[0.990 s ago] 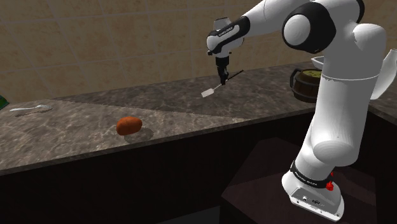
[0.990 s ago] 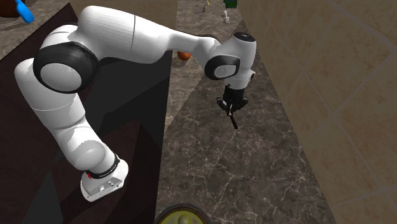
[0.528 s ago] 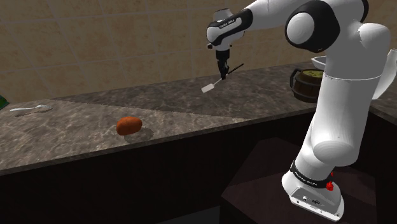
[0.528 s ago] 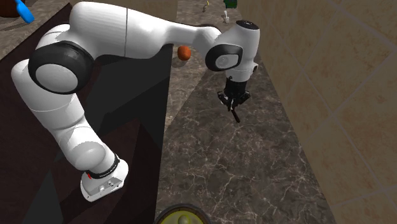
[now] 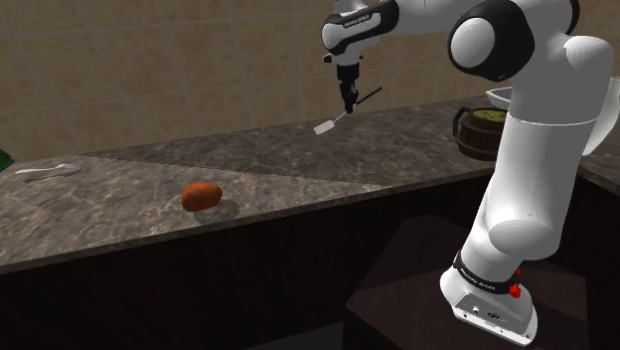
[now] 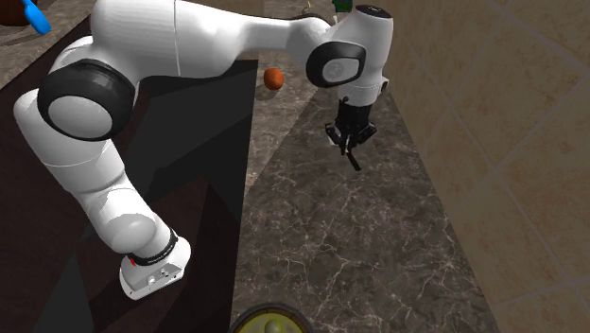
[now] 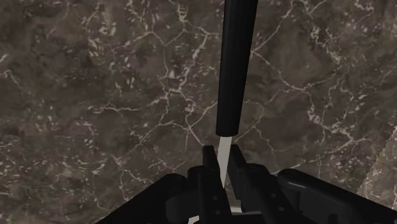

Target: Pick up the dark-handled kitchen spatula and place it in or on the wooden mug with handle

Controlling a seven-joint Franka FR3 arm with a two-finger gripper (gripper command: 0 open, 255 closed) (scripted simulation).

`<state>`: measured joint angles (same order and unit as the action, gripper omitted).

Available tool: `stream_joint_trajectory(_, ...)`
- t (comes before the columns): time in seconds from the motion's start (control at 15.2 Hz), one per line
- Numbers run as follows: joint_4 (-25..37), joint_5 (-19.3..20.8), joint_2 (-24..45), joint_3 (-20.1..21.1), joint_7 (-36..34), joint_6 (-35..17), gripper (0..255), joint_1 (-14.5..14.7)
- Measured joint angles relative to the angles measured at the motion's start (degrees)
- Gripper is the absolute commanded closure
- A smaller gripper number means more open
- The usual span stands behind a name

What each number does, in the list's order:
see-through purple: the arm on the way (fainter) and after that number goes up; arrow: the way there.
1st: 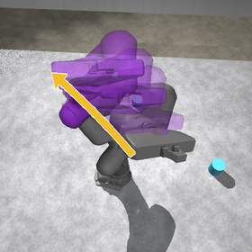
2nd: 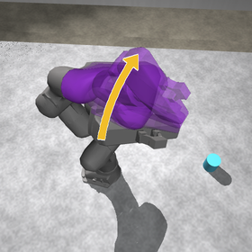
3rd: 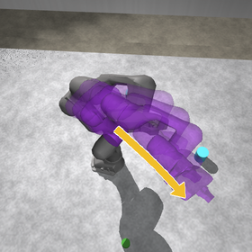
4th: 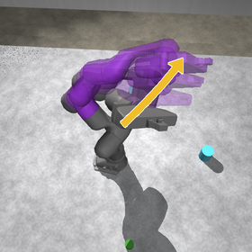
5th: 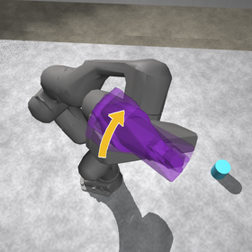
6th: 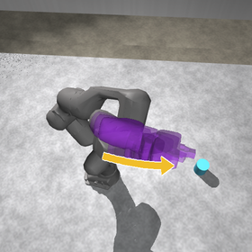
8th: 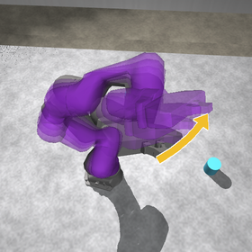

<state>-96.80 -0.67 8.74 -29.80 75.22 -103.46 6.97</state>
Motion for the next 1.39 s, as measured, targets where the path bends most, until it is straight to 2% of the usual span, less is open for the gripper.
stream_joint_trajectory(0.99, 12.53, -0.42, 0.85, -0.32, 0.77, 11.75, 255, -0.65)
stream_joint_trajectory(1.39, 4.11, 3.74, -7.45, -2.01, 3.46, 10.37, 255, -1.62)
